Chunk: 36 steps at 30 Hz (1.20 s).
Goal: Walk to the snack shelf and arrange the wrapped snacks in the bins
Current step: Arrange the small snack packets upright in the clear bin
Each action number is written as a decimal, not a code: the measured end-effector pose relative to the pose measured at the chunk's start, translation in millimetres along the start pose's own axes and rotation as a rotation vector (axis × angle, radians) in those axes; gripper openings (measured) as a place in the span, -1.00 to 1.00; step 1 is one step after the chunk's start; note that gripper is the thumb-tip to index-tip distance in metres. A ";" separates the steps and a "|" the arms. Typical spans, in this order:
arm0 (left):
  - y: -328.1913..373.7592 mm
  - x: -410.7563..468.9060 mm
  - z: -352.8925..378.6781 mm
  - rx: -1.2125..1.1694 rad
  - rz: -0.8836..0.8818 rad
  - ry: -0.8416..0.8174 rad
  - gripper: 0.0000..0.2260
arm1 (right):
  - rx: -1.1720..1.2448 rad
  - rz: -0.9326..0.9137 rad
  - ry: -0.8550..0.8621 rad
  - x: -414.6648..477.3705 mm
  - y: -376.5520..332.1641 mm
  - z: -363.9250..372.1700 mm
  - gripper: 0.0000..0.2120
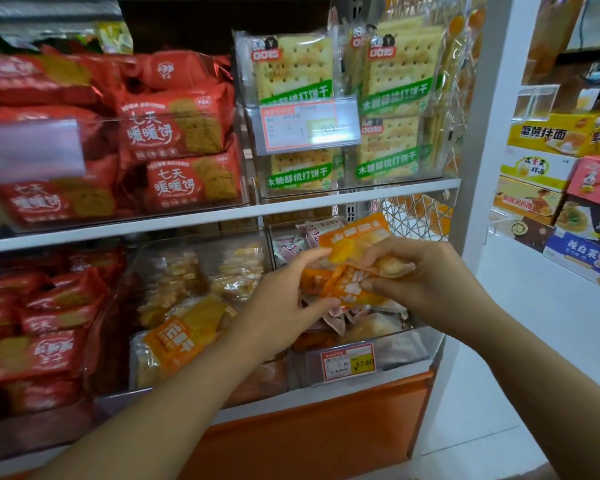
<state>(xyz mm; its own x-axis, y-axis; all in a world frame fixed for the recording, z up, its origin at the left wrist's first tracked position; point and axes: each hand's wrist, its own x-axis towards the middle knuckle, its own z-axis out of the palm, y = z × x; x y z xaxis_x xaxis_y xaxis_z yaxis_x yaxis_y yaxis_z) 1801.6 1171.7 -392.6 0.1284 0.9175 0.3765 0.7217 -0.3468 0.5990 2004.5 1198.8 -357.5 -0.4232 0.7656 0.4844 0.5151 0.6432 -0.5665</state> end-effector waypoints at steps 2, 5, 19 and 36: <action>-9.0 -12.1 -13.3 0.025 -0.030 0.050 -0.48 | -0.016 -0.030 -0.010 6.3 -12.6 13.7 -0.74; -28.5 -36.4 -41.6 0.053 -0.079 0.133 -0.49 | 0.018 -0.099 -0.054 21.2 -36.0 44.7 -0.76; -118.0 -88.7 -113.1 0.365 -0.306 0.233 -0.48 | -0.189 -0.079 -0.451 104.9 -60.0 187.4 -0.32; -85.0 -42.0 -41.2 0.787 -0.128 0.014 -0.46 | -0.291 0.081 -0.552 19.1 33.2 23.7 -0.80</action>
<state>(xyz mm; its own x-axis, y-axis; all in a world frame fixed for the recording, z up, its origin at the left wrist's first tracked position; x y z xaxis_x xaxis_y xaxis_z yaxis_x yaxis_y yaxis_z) 1706.9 1154.6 -430.2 0.0074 0.9365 0.3506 0.9994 0.0053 -0.0352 1995.8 1235.0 -382.9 -0.6567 0.7541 -0.0126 0.7107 0.6132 -0.3447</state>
